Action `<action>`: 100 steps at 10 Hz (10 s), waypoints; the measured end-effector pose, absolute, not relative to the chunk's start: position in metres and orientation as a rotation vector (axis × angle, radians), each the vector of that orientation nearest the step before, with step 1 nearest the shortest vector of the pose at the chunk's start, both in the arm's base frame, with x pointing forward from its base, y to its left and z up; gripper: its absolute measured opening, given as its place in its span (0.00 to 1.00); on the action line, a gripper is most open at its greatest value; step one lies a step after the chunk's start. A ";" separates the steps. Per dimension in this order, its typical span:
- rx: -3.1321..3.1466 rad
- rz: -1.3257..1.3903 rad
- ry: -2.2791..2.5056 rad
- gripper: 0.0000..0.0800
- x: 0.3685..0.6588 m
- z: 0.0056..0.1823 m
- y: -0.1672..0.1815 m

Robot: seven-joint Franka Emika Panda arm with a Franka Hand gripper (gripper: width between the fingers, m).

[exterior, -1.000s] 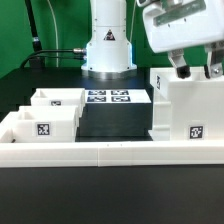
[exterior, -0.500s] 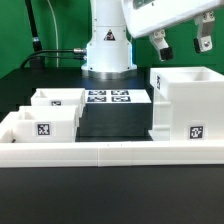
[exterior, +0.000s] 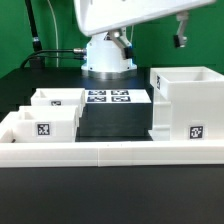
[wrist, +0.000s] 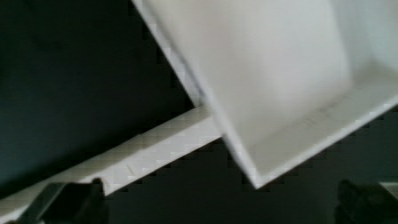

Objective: Assemble drawer

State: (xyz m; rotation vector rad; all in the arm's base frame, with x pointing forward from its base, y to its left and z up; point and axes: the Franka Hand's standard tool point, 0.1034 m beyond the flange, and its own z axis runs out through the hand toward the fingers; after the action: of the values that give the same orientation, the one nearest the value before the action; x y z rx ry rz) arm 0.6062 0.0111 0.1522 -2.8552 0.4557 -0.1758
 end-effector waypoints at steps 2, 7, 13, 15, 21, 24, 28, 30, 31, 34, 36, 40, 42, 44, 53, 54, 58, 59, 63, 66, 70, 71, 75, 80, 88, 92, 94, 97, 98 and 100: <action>-2.894 -0.193 0.271 0.81 0.606 0.152 0.011; -3.031 -0.110 0.157 0.81 0.572 0.125 -0.026; -3.063 -0.119 0.083 0.81 0.554 0.094 -0.054; -3.063 -0.118 0.083 0.81 0.554 0.094 -0.055; -3.094 -0.092 0.057 0.81 0.538 0.061 -0.081; -3.102 -0.075 0.049 0.81 0.532 0.046 -0.092; -3.115 -0.058 0.047 0.81 0.521 0.025 -0.092; -3.128 -0.063 0.041 0.81 0.516 0.013 -0.094; -3.132 -0.065 0.033 0.81 0.515 0.010 -0.096; -3.135 -0.068 0.029 0.75 0.514 0.007 -0.095; -3.136 -0.068 0.029 0.53 0.514 0.007 -0.095; -3.136 -0.068 0.029 0.13 0.514 0.007 -0.095; -3.136 -0.068 0.029 0.05 0.514 0.007 -0.095; -3.136 -0.068 0.029 0.05 0.514 0.007 -0.095; -3.122 -0.060 -0.132 0.05 0.518 0.026 -0.080; -3.118 -0.060 -0.238 0.05 0.518 0.026 -0.080; -3.043 -0.070 -0.762 0.05 0.521 0.029 -0.080; -3.037 -0.070 -0.784 0.05 0.521 0.029 -0.078; -2.941 -0.058 -1.124 0.05 0.520 0.027 -0.081; -2.796 -0.035 -1.505 0.05 0.515 0.024 -0.073; -2.614 0.002 -1.819 0.05 0.514 0.023 -0.071; -2.555 0.013 -1.908 0.05 0.513 0.023 -0.073; -2.428 0.043 -2.060 0.05 0.515 0.022 -0.069; -2.416 0.045 -2.067 0.05 0.515 0.020 -0.062; -2.379 0.089 -2.051 0.05 0.513 0.019 -0.054; -2.311 0.083 -2.118 0.05 0.518 0.018 -0.044; -2.293 0.082 -2.144 0.05 0.519 0.018 -0.042; -2.308 0.056 -2.153 0.05 0.518 0.016 -0.043; -2.302 0.062 -2.154 0.05 0.518 0.013 -0.042; -2.272 0.048 -2.190 0.05 0.528 0.017 -0.036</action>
Offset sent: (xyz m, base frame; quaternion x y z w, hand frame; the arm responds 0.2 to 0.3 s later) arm 0.0000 0.0000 0.0000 0.0000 0.0000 0.0000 1.0000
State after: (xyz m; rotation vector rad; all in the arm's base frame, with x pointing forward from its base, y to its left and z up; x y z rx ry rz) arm 0.5280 -0.0359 0.0166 -2.2718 -2.1896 0.0479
